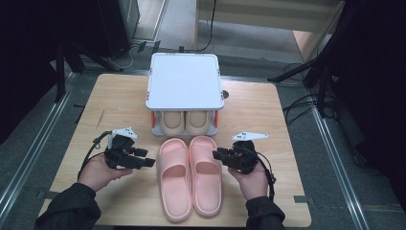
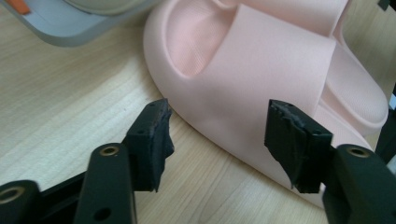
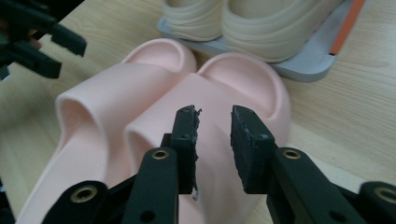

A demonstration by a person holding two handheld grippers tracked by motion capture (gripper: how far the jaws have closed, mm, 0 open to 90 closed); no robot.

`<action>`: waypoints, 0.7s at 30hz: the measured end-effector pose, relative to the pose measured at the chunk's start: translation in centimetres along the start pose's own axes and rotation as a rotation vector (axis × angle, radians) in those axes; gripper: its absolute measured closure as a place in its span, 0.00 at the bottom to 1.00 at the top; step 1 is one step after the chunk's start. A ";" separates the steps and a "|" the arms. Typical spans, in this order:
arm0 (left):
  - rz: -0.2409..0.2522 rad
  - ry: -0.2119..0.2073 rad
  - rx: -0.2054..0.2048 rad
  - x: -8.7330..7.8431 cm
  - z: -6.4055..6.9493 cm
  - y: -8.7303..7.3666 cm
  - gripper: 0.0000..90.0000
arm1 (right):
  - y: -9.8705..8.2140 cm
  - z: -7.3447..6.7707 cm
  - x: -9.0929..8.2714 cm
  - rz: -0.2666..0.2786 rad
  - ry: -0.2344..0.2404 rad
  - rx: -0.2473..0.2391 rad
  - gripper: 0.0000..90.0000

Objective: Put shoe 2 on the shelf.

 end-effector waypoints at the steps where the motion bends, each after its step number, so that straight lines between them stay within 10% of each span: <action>1: 0.011 -0.004 -0.006 -0.2 0.0 0.1 0.42 | 0.0 -0.3 0.0 0.004 0.005 -0.001 0.76; 21: 0.052 0.002 -0.007 -0.4 -1.2 1.5 0.40 | -3.4 -5.6 3.3 -0.043 0.054 0.012 0.62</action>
Point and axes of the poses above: each handheld gripper's, and its own axes: x roughly forward along the jaws, y roughly out of its top, z roughly to its right, the point moved 6 cm from there along x, roughly forward along the jaws, and after that the axes turned 14 degrees about y, right-handed, at the moved point
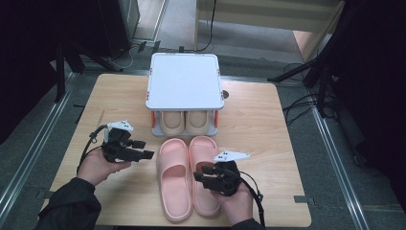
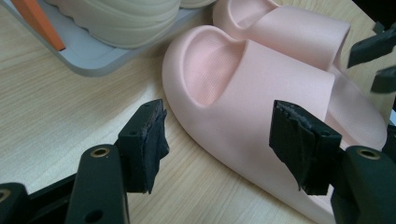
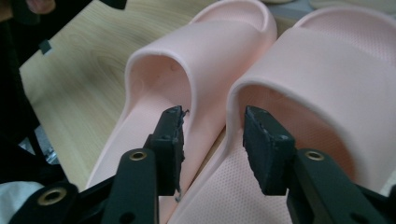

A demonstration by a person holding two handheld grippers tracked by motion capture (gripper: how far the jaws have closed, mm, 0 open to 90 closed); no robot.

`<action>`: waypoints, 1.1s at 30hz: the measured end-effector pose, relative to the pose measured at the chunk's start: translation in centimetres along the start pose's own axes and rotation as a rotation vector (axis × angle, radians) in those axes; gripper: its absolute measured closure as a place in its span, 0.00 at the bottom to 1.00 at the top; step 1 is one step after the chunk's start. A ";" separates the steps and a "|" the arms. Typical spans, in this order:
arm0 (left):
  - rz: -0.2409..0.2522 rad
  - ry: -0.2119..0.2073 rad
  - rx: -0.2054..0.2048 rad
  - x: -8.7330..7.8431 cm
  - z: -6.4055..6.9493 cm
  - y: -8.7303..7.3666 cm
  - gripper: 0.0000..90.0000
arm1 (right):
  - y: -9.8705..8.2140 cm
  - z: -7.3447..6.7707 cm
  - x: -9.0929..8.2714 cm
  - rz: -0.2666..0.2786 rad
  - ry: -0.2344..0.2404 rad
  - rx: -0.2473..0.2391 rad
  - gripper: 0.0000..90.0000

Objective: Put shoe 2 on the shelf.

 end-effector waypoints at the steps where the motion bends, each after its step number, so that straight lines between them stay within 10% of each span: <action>1: 0.003 -0.001 0.001 0.1 0.0 0.1 0.40 | -0.1 0.0 0.3 0.003 -0.003 0.004 0.60; 15: 0.002 -0.020 0.005 0.9 0.2 1.4 0.41 | -0.2 0.2 3.8 0.065 -0.119 0.026 0.43; 33: 0.000 -0.018 0.006 0.9 0.0 1.5 0.42 | 0.3 0.9 5.4 0.062 -0.225 0.024 0.55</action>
Point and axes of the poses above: each handheld gripper's, and its own axes: x roughly forward along the jaws, y roughly out of its top, z roughly to its right, the point moved 6 cm from there along x, roughly forward along the jaws, and after that the axes turned 14 degrees about y, right-handed, at the moved point
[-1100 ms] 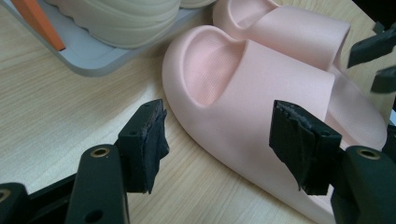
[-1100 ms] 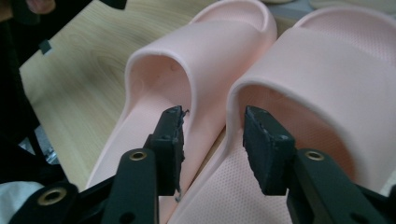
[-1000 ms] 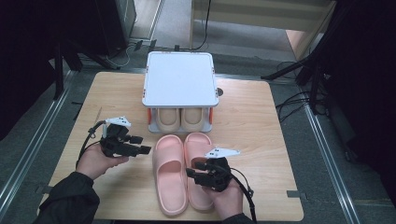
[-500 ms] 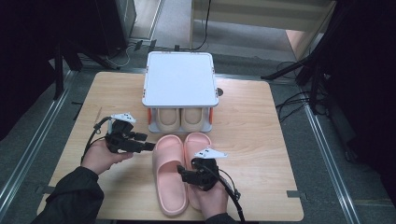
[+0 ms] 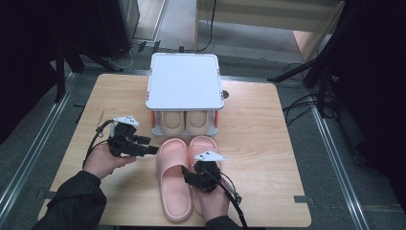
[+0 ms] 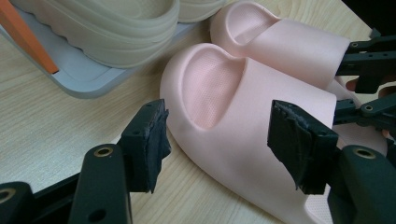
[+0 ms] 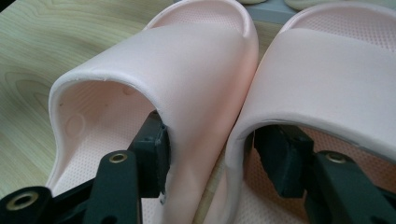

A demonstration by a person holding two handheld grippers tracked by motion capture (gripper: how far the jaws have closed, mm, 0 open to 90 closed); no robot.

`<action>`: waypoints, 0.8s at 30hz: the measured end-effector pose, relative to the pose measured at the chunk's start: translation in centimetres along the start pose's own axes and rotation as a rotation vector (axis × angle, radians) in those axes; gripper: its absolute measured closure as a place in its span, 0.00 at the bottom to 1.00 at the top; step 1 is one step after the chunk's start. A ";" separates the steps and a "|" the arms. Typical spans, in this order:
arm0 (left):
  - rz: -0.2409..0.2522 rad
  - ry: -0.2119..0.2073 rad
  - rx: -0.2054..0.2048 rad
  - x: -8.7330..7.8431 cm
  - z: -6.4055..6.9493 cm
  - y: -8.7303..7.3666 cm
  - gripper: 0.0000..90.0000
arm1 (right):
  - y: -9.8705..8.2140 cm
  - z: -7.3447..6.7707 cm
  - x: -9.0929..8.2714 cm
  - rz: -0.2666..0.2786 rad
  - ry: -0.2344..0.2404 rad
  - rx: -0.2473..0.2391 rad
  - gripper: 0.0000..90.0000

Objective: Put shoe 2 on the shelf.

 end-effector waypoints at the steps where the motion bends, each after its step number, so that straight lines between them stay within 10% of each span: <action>1: 0.000 0.000 -0.001 0.0 0.0 0.0 0.42 | 0.0 0.0 0.0 -0.004 -0.002 -0.001 0.57; 24: -0.003 -0.001 0.002 0.1 0.1 0.0 0.42 | 0.4 0.8 -2.1 -0.029 0.016 0.052 0.84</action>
Point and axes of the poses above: each handheld gripper's, and its own axes: x roughly forward along the jaws, y roughly out of its top, z roughly to its right, the point moved 6 cm from there along x, roughly forward along the jaws, and after that the axes turned 14 degrees about y, right-handed, at the moved point
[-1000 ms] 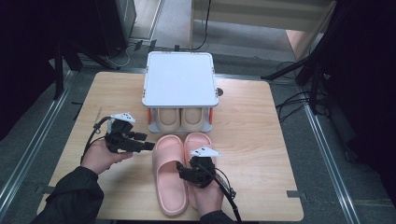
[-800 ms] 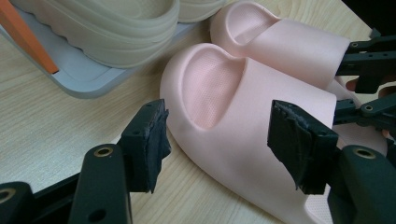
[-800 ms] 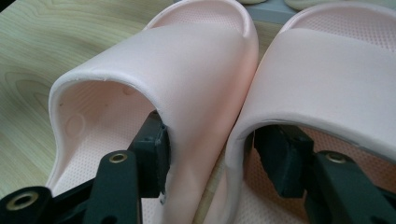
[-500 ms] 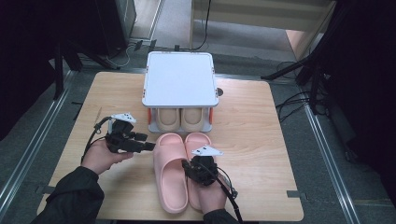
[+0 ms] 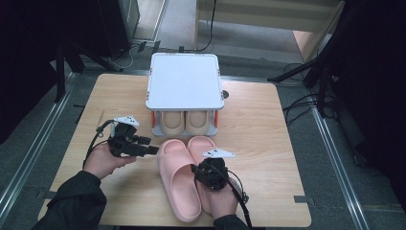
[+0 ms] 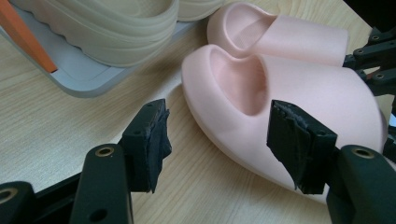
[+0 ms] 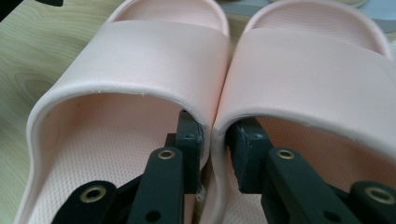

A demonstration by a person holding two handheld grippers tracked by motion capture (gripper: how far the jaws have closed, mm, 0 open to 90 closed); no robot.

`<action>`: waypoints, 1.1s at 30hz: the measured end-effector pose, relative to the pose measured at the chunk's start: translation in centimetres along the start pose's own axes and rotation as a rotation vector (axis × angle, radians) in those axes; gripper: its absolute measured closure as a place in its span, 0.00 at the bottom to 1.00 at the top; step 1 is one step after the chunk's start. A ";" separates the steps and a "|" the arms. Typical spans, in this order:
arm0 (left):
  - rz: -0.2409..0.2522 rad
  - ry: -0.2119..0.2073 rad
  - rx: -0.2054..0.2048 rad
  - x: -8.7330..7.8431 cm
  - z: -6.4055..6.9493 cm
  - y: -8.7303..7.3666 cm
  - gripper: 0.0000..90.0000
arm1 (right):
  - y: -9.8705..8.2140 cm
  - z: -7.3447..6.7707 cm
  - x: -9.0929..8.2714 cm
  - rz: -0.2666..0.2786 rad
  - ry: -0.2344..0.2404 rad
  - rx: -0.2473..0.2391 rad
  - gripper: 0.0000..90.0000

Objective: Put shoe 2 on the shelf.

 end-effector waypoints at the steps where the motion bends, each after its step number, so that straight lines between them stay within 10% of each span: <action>1: 0.000 0.002 0.001 0.0 0.0 0.0 0.42 | 0.0 0.0 -0.2 -0.003 0.008 -0.004 0.85; 17: 0.007 0.007 -0.012 -0.1 -0.4 0.0 0.42 | 0.8 0.3 -3.0 -0.107 0.230 -0.157 0.87; 33: 0.023 0.045 -0.044 -1.4 -1.4 -1.2 0.42 | 3.4 1.0 -3.0 -0.138 0.442 -0.189 0.87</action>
Point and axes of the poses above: each handheld gripper's, and its own axes: x roughly forward along the jaws, y roughly out of its top, z roughly to its right, the point moved 6 cm from there along x, roughly forward along the jaws, and after that the axes turned 14 degrees about y, right-handed, at the moved point
